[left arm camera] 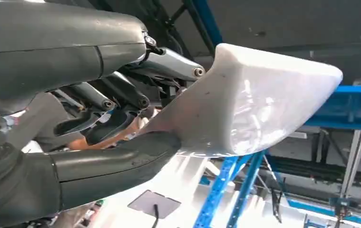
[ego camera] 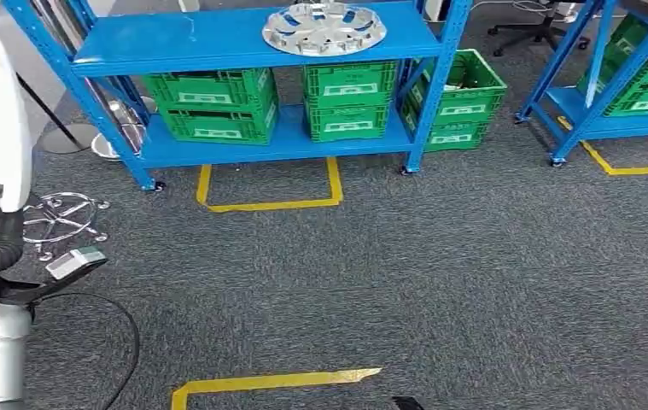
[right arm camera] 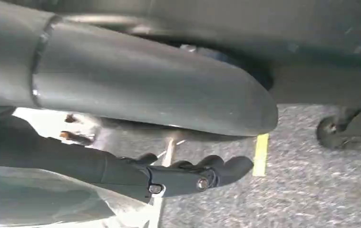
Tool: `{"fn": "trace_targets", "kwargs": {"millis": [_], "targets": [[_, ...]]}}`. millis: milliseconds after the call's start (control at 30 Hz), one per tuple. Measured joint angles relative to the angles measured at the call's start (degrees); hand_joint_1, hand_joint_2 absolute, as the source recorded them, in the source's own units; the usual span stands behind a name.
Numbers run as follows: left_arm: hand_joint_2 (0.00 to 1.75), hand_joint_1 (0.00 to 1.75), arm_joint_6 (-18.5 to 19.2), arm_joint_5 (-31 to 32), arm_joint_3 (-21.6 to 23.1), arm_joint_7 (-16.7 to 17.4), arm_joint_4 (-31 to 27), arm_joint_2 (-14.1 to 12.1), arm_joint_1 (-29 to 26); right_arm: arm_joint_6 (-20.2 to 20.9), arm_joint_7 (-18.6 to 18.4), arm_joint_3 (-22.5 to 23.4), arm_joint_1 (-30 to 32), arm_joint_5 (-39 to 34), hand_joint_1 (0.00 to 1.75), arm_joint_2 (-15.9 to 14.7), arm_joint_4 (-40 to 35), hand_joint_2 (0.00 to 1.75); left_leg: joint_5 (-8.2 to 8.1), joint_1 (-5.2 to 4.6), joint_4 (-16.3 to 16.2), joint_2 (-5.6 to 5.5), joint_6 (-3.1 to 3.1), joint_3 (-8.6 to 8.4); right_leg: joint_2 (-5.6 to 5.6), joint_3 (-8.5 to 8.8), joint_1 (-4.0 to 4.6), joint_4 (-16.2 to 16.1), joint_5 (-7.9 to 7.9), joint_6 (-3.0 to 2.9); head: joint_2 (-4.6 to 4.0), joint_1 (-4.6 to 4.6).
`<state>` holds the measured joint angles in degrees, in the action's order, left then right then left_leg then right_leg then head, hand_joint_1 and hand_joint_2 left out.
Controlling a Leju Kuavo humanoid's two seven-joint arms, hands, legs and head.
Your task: Take the parts from the cabinet and place them on the table.
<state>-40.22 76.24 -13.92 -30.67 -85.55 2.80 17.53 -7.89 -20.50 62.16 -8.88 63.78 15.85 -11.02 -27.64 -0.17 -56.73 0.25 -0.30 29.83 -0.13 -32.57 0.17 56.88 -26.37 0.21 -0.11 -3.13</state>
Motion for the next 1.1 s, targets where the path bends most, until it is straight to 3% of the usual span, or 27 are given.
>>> {"fn": "trace_targets", "kwargs": {"millis": [67, 100, 133, 233, 267, 300, 333, 400, 433, 467, 533, 600, 800, 1100], "targets": [[1.75, 1.75, 0.02, 0.00, 0.02, 0.00, 0.07, -0.02, 0.03, 0.00, 0.07, 0.00, 0.01, 0.00, 0.00, 0.04, 0.00, 0.00, 0.40, -0.07, 0.36, 0.00, 0.65, 0.29, -0.02, -0.17, -0.11, -0.12, 0.42, 0.67, 0.00, -0.04], [1.75, 1.75, 0.02, 0.00, 0.07, 0.00, 0.09, 0.00, 0.04, -0.02, 0.07, 0.00, -0.01, 0.00, 0.00, 0.04, 0.00, 0.00, 0.99, 0.46, 0.96, 0.21, 1.20, 0.22, 0.07, -0.83, -0.17, 0.32, -0.22, 0.94, 0.00, 0.00], [1.75, 1.75, 0.00, -0.02, 0.17, 0.00, 0.09, 0.00, 0.13, -0.04, 0.09, 0.00, 0.00, 0.00, 0.00, 0.04, 0.00, 0.00, 1.25, 0.44, 1.00, 0.27, 1.53, 0.49, 0.13, -1.73, -0.12, 2.15, -1.96, 1.28, 0.00, -0.22], [1.75, 1.75, 0.02, -0.02, 0.22, 0.00, 0.24, -0.07, 0.10, -0.04, 0.11, 0.00, 0.07, 0.00, 0.00, 0.04, 0.00, 0.00, 2.04, 0.43, 0.93, 0.30, 1.91, 1.84, 0.13, -8.06, -0.43, 16.21, -8.73, 2.03, 0.00, -0.29], [1.75, 1.75, 0.00, -0.02, 0.22, 0.00, 0.31, -0.02, 0.04, -0.04, 0.13, 0.00, 0.09, 0.00, 0.00, 0.04, 0.00, 0.00, 2.29, 0.44, 0.90, 0.30, 1.87, 2.17, 0.11, -9.15, -0.44, 18.95, -9.36, 2.19, 0.00, -0.33], [1.75, 1.75, 0.02, 0.00, 0.22, 0.00, 0.44, 0.00, -0.08, -0.04, 0.13, 0.00, 0.04, 0.00, 0.00, 0.04, 0.00, 0.00, 2.45, 0.46, 0.88, 0.30, 1.76, 2.35, 0.11, -8.59, -0.46, 18.31, -8.45, 2.27, 0.00, -0.33], [1.75, 1.75, 0.02, 0.00, 0.24, 0.00, 0.52, 0.00, -0.15, -0.04, 0.11, 0.00, 0.02, 0.00, 0.00, 0.04, 0.00, 0.00, 2.53, 0.47, 0.83, 0.28, 1.66, 2.42, 0.10, -6.63, -0.51, 15.26, -6.52, 2.26, 0.00, -0.31], [1.75, 1.75, 0.00, -0.02, 0.24, 0.00, 0.55, -0.02, -0.14, -0.04, 0.11, 0.00, 0.03, 0.00, 0.00, 0.04, 0.00, 0.00, 2.56, 0.51, 0.45, 0.26, 1.52, 2.44, 0.09, -0.47, -0.61, 4.36, -1.77, 2.02, 0.00, -0.31], [1.75, 1.75, 0.00, -0.02, 0.24, 0.00, 0.55, -0.02, -0.10, -0.07, 0.11, -0.02, 0.05, 0.00, 0.00, 0.04, 0.00, 0.00, 2.53, 0.38, 0.27, 0.24, 1.20, 2.65, 0.20, 1.63, -0.60, 0.38, -2.14, 1.84, 0.00, -0.30], [1.75, 1.75, 0.00, -0.02, 0.24, 0.00, 0.55, -0.04, -0.02, -0.07, 0.11, -0.02, 0.01, 0.00, 0.00, 0.04, 0.00, 0.00, 2.54, 0.01, -0.33, 0.22, 0.92, 3.16, 0.31, 2.32, -0.56, -0.64, -2.04, 1.48, 0.00, -0.26], [1.75, 1.75, 0.00, -0.04, 0.24, 0.07, 0.55, -0.11, -0.03, -0.04, 0.11, -0.02, 0.10, 0.00, 0.00, 0.04, 0.00, 0.00, 2.79, -0.08, -0.44, 0.16, 1.49, 3.59, 0.31, 1.83, -0.61, -0.44, -1.77, 1.32, 0.00, -0.18], [1.75, 1.75, 0.00, -0.02, 0.46, 0.09, 0.55, -0.04, -0.03, -0.04, 0.11, 0.00, 0.25, 0.00, 0.00, 0.04, 0.00, 0.00, 2.94, 0.02, -0.37, 0.16, 1.45, 3.60, 0.33, 1.69, -0.41, -0.29, -1.69, 1.13, 0.00, -0.13], [1.75, 1.75, 0.00, -0.20, 0.52, 0.09, 0.57, -0.09, 0.02, -0.04, 0.13, -0.02, 0.18, 0.00, 0.00, 0.04, 0.00, 0.00, 3.47, 0.24, -0.01, 0.16, 0.57, 3.69, 0.28, 1.37, -0.18, -0.04, -1.57, 0.52, 0.00, -0.18], [1.75, 1.75, 0.00, -2.17, 0.52, -0.85, 1.22, -0.09, 0.01, -0.59, 0.66, -0.04, 0.24, 0.13, 0.00, 0.04, 0.00, 0.00, 3.73, 0.22, 0.01, 0.16, 0.10, 4.11, 0.23, 0.98, -0.20, 0.05, -1.32, 0.25, 0.00, -0.20]]}}
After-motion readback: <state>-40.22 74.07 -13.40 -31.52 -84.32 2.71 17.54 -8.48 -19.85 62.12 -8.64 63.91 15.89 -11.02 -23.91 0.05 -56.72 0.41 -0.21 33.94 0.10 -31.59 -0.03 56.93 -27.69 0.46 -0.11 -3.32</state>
